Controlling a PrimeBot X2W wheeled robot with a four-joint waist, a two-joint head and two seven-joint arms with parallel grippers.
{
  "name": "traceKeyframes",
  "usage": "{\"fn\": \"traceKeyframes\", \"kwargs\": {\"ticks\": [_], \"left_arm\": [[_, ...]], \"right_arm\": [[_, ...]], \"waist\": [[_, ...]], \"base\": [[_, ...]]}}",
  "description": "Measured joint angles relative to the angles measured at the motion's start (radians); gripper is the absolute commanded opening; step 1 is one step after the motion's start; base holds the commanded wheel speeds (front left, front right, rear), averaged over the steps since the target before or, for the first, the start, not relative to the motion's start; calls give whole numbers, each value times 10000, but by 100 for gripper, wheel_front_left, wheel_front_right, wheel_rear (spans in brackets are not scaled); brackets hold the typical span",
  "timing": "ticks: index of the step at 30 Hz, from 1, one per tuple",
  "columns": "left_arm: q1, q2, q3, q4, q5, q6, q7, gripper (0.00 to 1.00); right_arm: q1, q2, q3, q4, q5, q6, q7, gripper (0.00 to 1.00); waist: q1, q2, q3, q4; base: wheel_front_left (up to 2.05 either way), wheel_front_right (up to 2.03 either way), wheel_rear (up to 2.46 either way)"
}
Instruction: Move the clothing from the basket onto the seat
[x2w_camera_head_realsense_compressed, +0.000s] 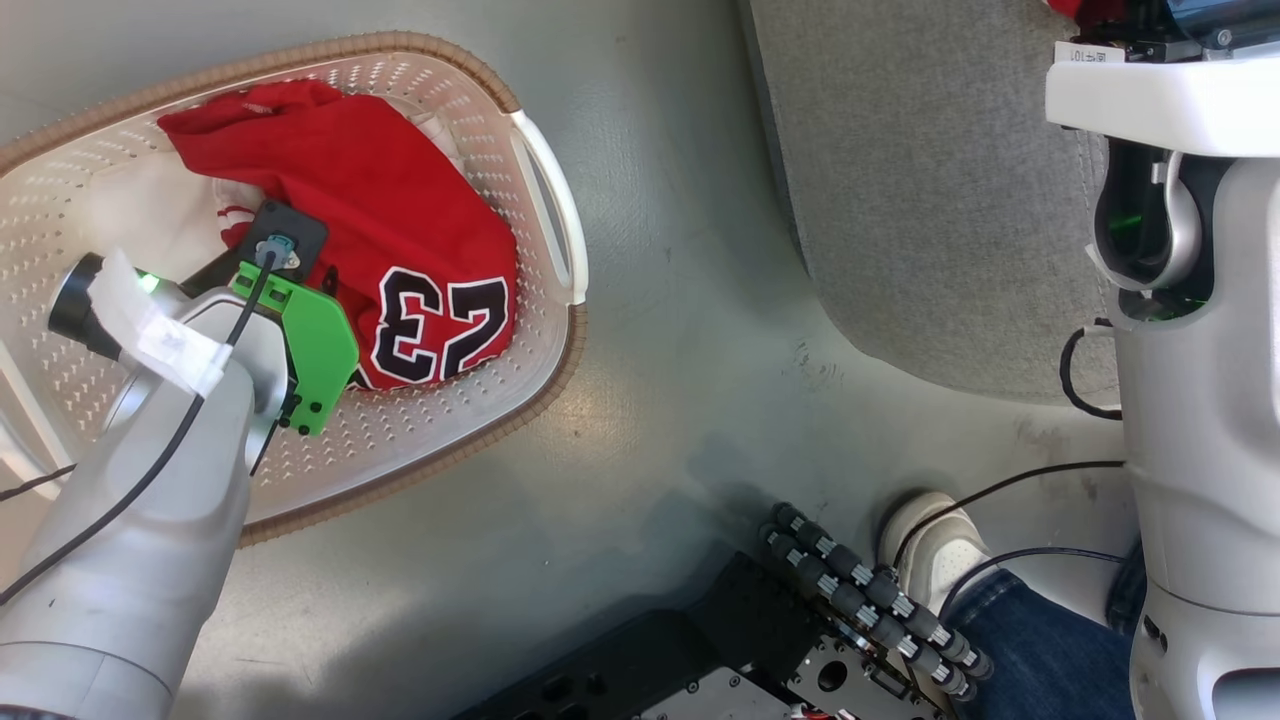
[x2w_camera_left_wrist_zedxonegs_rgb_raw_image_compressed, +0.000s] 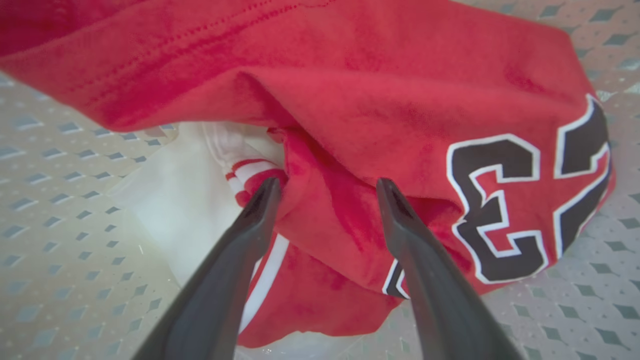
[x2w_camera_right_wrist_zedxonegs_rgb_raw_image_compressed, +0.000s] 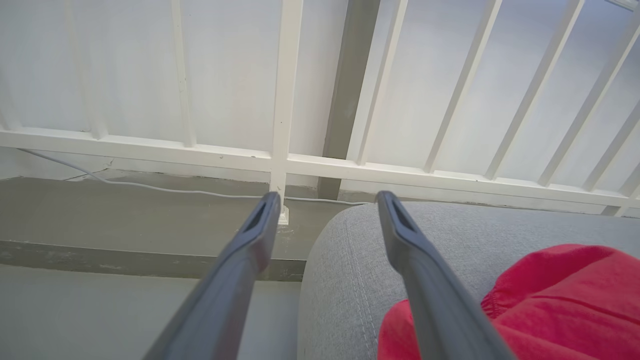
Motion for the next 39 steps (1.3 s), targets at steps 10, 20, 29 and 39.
{"fn": "traceKeyframes", "kwargs": {"ticks": [10, 20, 29, 39], "left_arm": [[-270, -144, -174, 713, 100, -10, -186, 50], [-499, -472, -433, 1081, 113, -138, -629, 0], [-872, -531, -198, 1108, 19, -190, -1175, 0], [-1028, -813, -314, 800, -31, -274, -1977, 0]], "right_arm": [[271, -92, -90, -196, -203, -17, -2, 100], [463, -81, -102, -276, -217, -29, -2, 100], [443, -29, -213, -372, -182, -31, -2, 100], [401, 15, -445, -90, -127, -29, -2, 100]], "waist": [[0, 0, 31, 164], [0, 0, 84, 257], [0, 0, 169, 286], [0, 0, -145, 514]], "base": [[0, 0, 0], [0, 0, 0], [0, 0, 0], [0, 0, 0]]}}
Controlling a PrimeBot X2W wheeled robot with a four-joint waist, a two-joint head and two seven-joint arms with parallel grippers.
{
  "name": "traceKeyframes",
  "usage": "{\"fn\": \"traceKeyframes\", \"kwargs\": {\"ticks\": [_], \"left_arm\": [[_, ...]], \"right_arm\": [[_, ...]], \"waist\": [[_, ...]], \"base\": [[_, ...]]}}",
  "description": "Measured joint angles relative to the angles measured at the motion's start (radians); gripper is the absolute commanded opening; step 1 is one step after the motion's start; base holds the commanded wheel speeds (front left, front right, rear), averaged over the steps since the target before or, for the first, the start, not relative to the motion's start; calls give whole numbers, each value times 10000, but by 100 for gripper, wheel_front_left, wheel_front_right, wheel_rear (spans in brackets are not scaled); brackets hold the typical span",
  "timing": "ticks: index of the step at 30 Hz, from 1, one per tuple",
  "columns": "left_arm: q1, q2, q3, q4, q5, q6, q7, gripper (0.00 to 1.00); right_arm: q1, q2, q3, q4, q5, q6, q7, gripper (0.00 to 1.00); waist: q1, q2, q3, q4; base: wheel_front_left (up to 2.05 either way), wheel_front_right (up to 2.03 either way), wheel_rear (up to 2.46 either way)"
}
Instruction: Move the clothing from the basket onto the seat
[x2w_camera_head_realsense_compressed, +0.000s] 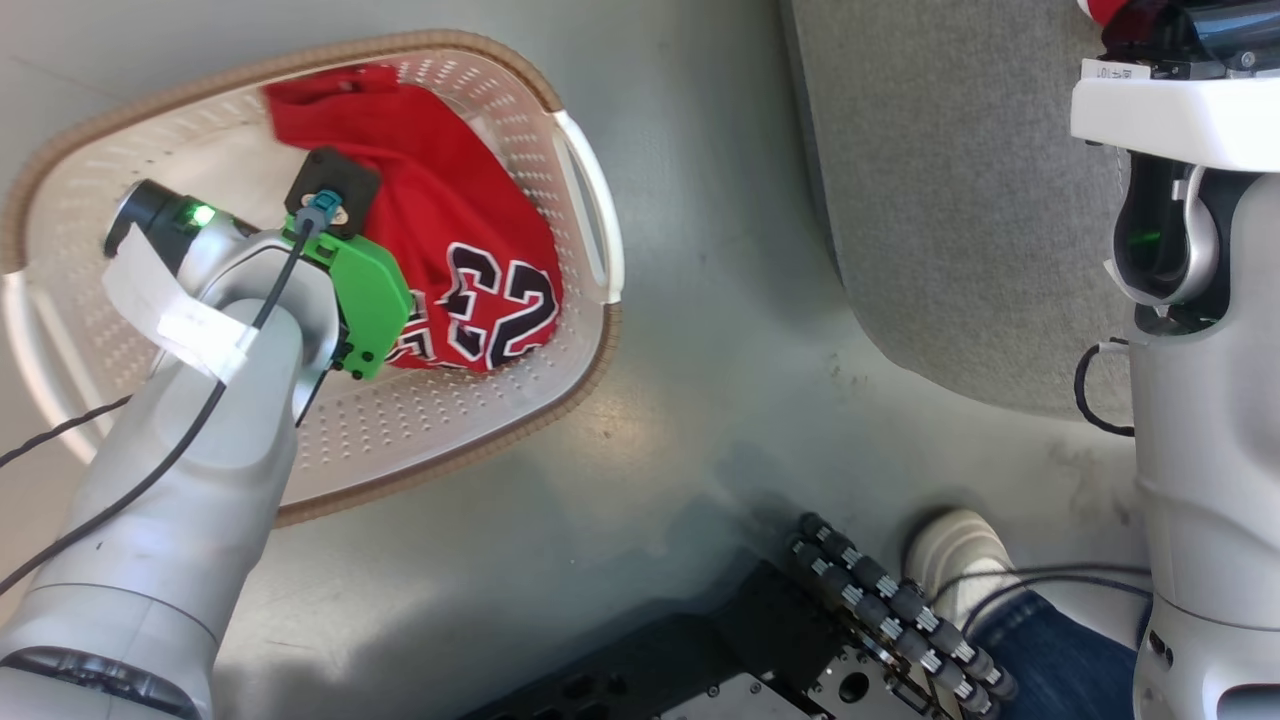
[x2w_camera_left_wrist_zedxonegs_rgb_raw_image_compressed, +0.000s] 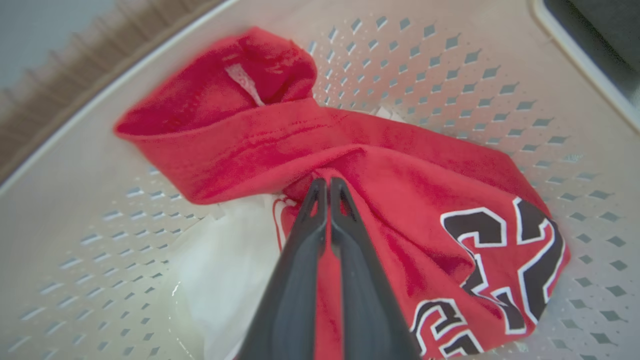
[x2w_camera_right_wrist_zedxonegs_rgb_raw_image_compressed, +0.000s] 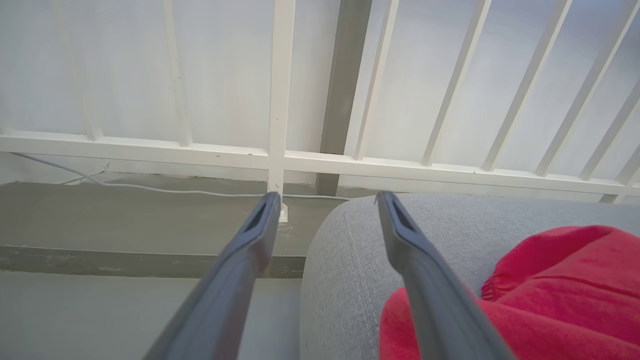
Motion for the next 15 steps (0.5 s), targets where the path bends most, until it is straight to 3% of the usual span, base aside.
{"fn": "traceKeyframes", "kwargs": {"ticks": [15], "left_arm": [[605, -550, -453, -554, -188, -73, -1131, 0]], "right_arm": [[269, -355, -504, 646, -199, 15, 0, 100]], "waist": [[0, 0, -1163, 709]], "base": [[0, 0, 0]]}}
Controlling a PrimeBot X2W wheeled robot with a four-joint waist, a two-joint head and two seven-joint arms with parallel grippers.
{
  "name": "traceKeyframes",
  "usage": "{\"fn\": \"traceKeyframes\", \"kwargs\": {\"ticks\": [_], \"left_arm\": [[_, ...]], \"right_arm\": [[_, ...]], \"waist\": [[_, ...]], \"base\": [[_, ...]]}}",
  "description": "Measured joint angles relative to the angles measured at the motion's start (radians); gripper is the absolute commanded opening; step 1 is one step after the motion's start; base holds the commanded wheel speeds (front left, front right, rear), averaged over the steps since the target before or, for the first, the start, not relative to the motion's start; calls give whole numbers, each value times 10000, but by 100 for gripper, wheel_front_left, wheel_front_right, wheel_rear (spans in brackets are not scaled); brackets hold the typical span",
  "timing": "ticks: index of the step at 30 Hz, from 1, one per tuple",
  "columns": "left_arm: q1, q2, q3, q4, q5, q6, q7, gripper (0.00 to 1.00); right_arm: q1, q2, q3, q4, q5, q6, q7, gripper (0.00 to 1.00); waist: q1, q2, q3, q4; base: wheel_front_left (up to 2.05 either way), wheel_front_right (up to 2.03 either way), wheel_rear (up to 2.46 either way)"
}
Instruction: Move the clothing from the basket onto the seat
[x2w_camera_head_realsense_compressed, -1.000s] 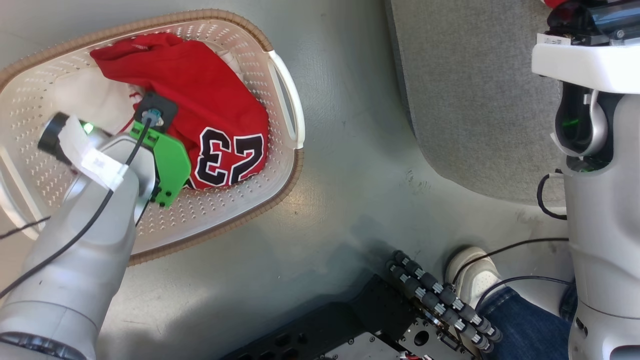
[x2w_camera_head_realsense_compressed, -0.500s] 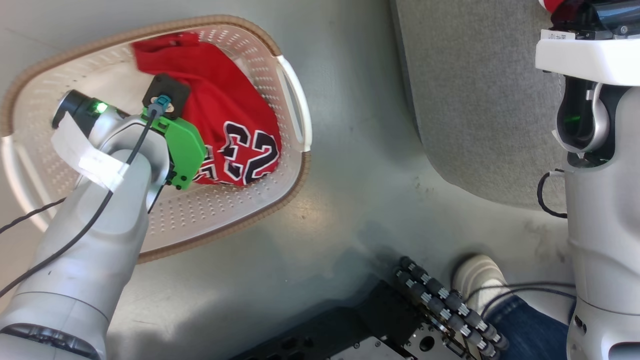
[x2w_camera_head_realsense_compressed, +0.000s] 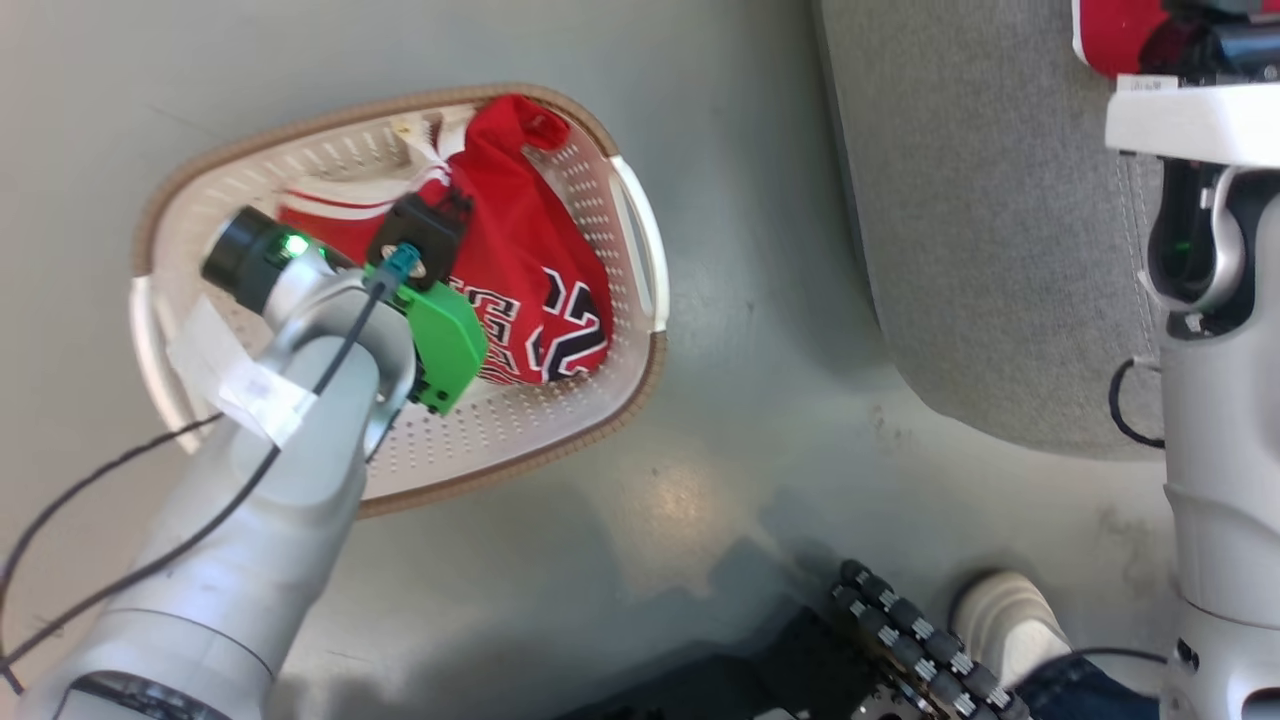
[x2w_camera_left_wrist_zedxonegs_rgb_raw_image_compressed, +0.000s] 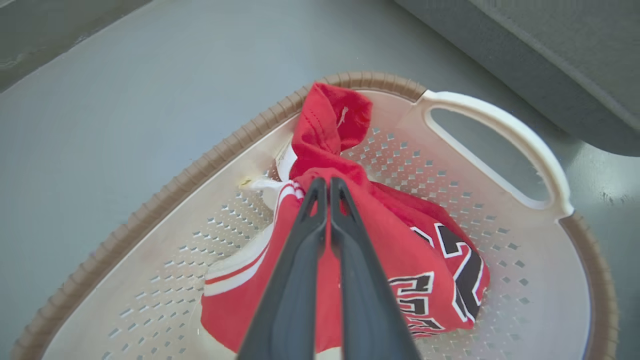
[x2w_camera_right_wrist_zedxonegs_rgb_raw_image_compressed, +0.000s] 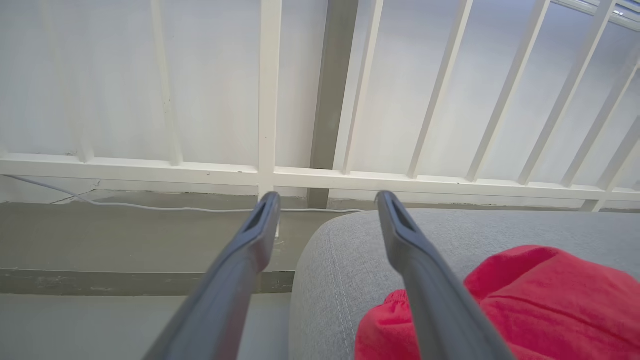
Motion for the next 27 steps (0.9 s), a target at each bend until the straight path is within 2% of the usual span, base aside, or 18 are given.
{"fn": "traceKeyframes", "kwargs": {"ticks": [17, 27], "left_arm": [[1272, -240, -376, -1310, -470, -6, -410, 0], [1860, -290, -476, -2589, -600, -6, -422, 0]], "right_arm": [[1145, -314, -633, 612, -171, -2, 0, 100], [2066, -414, -901, 926, -219, -2, 0, 100]], "waist": [[-1, -1, -1860, 818], [-1, 0, -3266, 1251]], "base": [[0, 0, 0], [0, 0, 0]]}}
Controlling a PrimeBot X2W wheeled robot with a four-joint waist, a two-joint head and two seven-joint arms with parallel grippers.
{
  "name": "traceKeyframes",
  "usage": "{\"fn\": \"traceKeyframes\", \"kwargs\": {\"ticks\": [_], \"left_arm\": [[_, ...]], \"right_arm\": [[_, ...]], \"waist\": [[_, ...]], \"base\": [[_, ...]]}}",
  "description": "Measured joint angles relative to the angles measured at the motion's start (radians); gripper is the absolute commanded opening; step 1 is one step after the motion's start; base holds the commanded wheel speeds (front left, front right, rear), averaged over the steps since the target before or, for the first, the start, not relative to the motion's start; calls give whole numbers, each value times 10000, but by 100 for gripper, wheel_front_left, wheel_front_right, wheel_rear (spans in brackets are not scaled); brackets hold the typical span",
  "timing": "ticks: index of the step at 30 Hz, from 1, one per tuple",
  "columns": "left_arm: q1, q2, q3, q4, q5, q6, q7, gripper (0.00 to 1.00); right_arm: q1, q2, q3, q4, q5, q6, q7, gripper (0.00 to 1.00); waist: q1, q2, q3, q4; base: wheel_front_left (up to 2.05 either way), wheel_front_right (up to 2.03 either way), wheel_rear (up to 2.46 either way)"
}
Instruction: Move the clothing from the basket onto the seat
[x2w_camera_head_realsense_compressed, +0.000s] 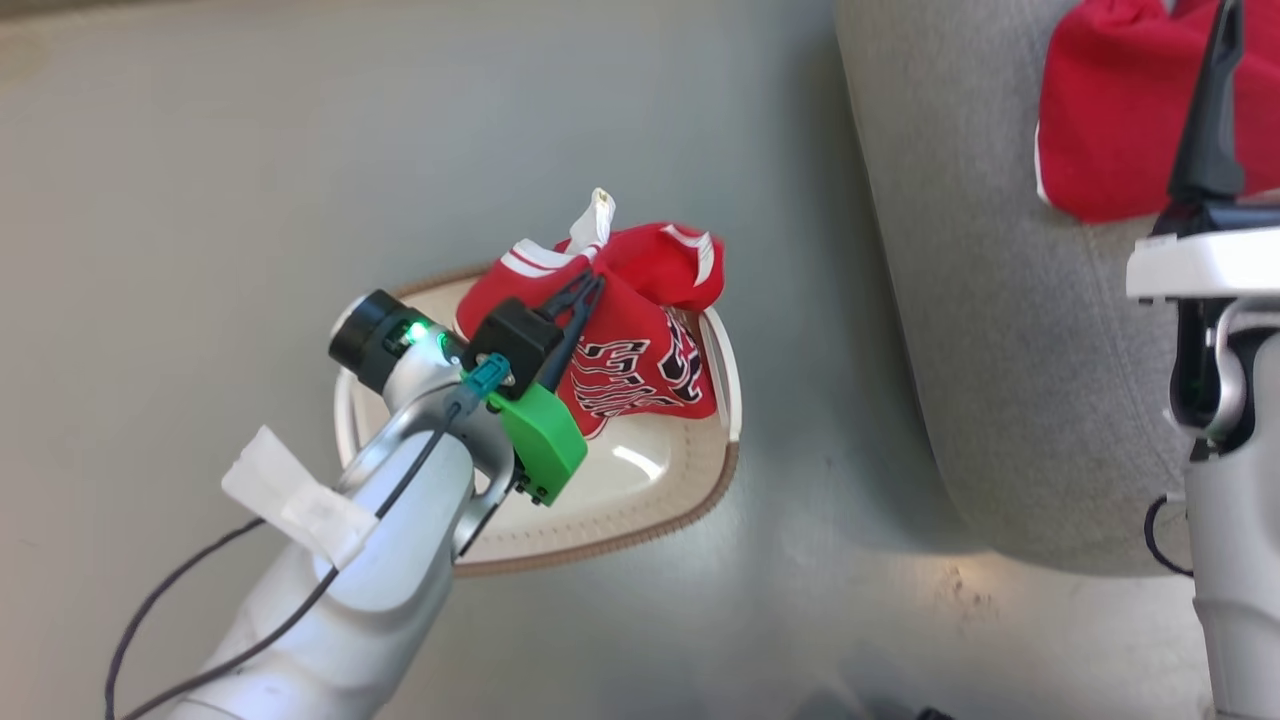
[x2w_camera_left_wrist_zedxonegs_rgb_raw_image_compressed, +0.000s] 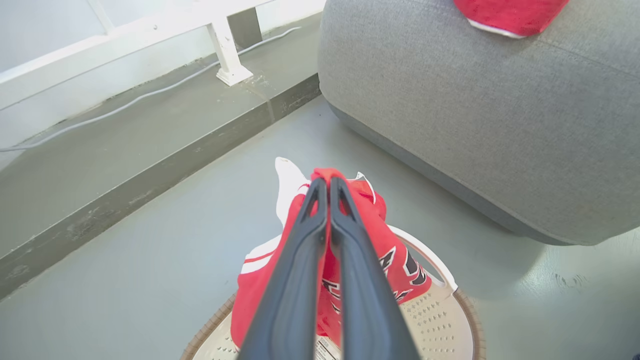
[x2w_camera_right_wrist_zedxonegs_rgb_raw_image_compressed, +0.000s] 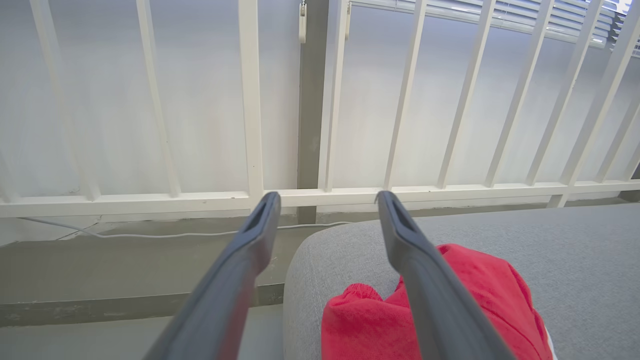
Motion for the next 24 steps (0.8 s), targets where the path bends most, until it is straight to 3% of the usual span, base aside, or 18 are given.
{"fn": "traceKeyframes", "kwargs": {"ticks": [15, 18, 24], "left_arm": [[1291, -8, 376, -1427, -535, 324, 0, 0], [1374, -8, 382, -1570, -537, 372, 2, 11], [1548, 142, 420, -1860, -537, 548, 71, 16]], "right_arm": [[1202, -58, -12, 274, -17, 165, 2, 100], [1219, -63, -13, 213, -15, 169, 2, 100], [1383, -65, -40, 105, -4, 180, 2, 100]], "waist": [[0, 0, -2140, 353], [0, 0, -2315, 339], [0, 0, -2349, 226]], "base": [[0, 0, 0], [0, 0, 0], [0, 0, 0]]}}
